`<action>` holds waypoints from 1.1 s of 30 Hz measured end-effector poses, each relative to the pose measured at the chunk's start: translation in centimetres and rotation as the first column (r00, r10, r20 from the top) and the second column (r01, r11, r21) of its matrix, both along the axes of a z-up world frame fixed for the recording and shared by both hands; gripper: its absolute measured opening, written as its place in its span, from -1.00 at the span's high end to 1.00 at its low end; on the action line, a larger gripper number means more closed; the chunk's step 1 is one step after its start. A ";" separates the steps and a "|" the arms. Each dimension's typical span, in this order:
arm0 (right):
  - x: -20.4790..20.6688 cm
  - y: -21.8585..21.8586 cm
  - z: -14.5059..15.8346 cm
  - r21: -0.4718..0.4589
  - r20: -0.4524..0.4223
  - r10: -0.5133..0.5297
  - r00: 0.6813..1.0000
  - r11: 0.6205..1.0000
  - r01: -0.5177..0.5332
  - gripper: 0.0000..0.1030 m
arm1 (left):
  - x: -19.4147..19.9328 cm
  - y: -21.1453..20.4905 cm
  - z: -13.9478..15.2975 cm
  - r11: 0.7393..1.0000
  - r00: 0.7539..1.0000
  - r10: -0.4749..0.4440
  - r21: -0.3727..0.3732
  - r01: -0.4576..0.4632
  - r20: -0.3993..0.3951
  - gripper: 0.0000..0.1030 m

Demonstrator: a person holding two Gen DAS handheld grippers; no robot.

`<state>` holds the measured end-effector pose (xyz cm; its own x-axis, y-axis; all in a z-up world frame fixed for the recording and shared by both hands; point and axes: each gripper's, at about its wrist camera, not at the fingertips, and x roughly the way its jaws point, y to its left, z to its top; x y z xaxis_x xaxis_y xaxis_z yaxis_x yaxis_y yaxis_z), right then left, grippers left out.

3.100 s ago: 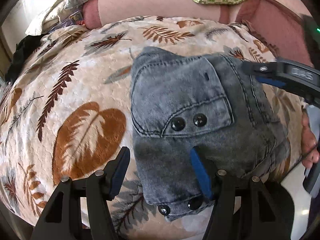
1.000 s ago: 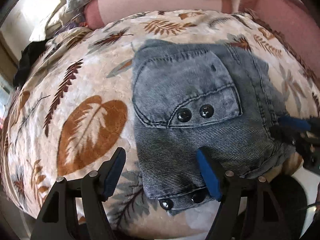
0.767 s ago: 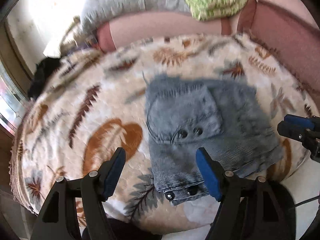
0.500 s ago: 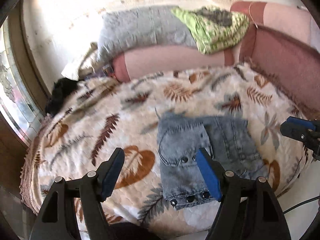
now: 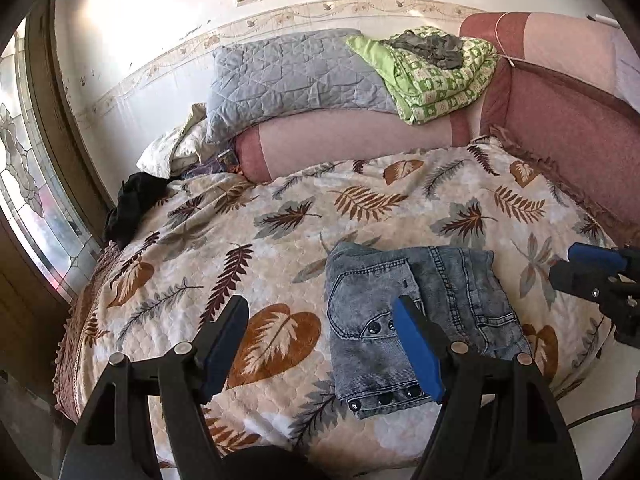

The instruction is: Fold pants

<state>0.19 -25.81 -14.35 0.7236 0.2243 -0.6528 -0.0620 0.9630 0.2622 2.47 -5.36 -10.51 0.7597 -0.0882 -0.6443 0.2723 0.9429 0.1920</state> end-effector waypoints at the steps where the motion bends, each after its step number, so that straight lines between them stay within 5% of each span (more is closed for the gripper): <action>1: 0.1 0.0 -0.3 0.001 -0.007 0.002 1.000 1.000 -0.002 -0.13 | 0.2 -0.1 -0.2 1.000 1.000 0.004 0.004 -0.004 -0.007 -0.46; 15: 2.6 0.0 -5.1 0.027 -0.125 0.017 0.992 1.000 -0.014 -0.12 | 2.8 0.1 -4.7 0.998 0.994 0.037 0.061 -0.031 -0.103 -0.46; 27: 4.5 -0.4 -11.5 0.048 -0.291 0.001 0.957 0.999 0.013 -0.12 | 5.7 1.5 -13.0 0.987 0.945 0.122 0.139 -0.083 -0.305 -0.46; 33: 5.2 -0.3 -12.5 0.049 -0.295 -0.005 0.955 0.999 0.021 -0.12 | 6.3 1.2 -13.6 0.986 0.946 0.126 0.145 -0.086 -0.298 -0.46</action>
<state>5.38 -26.15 -26.81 0.5039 0.2547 -0.8254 0.0381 0.9481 0.3158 8.75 -4.15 -24.11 0.5254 0.0809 -0.8470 0.2366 0.9423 0.2368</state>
